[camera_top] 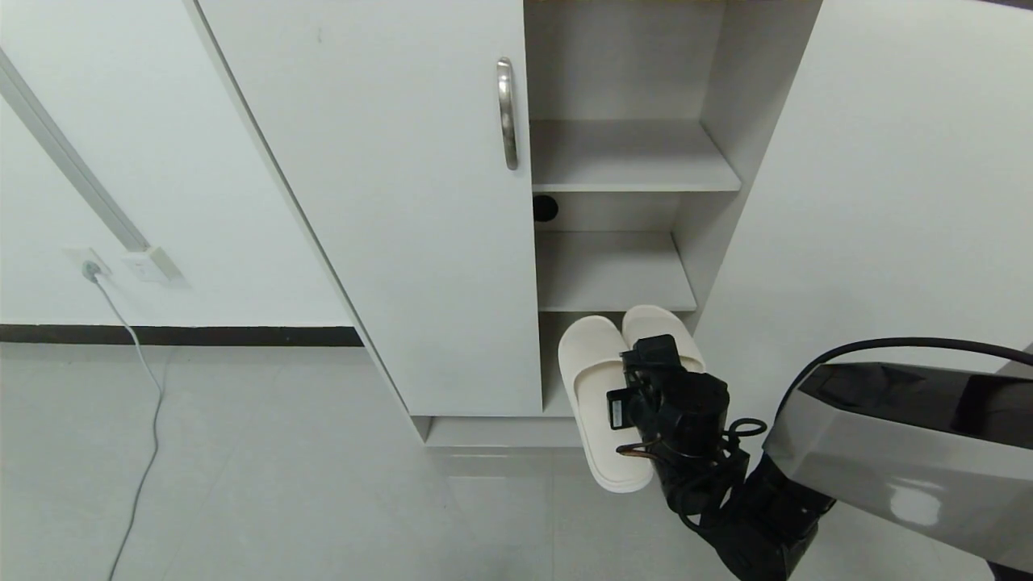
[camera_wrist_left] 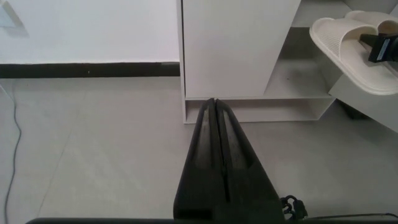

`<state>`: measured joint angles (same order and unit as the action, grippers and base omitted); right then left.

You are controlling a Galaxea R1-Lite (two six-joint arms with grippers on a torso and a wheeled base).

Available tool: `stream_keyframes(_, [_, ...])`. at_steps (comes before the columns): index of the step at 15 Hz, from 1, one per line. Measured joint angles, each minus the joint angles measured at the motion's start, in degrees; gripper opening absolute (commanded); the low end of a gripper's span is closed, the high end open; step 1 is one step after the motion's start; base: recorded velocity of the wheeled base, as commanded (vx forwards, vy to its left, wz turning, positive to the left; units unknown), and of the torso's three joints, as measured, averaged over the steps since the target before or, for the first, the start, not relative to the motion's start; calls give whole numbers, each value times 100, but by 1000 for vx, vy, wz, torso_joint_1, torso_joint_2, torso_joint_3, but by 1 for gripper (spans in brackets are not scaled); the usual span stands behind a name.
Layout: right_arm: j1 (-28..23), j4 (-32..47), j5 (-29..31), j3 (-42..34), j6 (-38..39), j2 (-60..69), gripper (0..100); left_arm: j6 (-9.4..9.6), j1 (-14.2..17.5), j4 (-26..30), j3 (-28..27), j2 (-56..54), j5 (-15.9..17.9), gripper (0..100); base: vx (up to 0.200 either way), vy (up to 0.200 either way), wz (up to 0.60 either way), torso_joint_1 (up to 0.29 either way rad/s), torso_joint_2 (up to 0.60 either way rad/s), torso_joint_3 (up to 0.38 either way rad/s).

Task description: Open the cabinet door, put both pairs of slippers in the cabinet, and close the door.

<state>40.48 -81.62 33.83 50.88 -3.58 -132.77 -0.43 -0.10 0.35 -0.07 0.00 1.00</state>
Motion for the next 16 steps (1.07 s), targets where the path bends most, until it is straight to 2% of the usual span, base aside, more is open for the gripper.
stream_keyframes(3, [0,-9,2,10,0,-9,0,5,0,-2,-2,0,-10,0,0,0,0,0,0,0])
stream_keyframes(13, [-50,-24,7,52,2,-30,0,-1,0,-2,-2,0,-7,0,200,0,0,1,1,3])
stream_keyframes(16, [-66,-94,-24,101,-7,-76,0,-30,0,0,-2,0,-11,0,0,0,0,0,0,0])
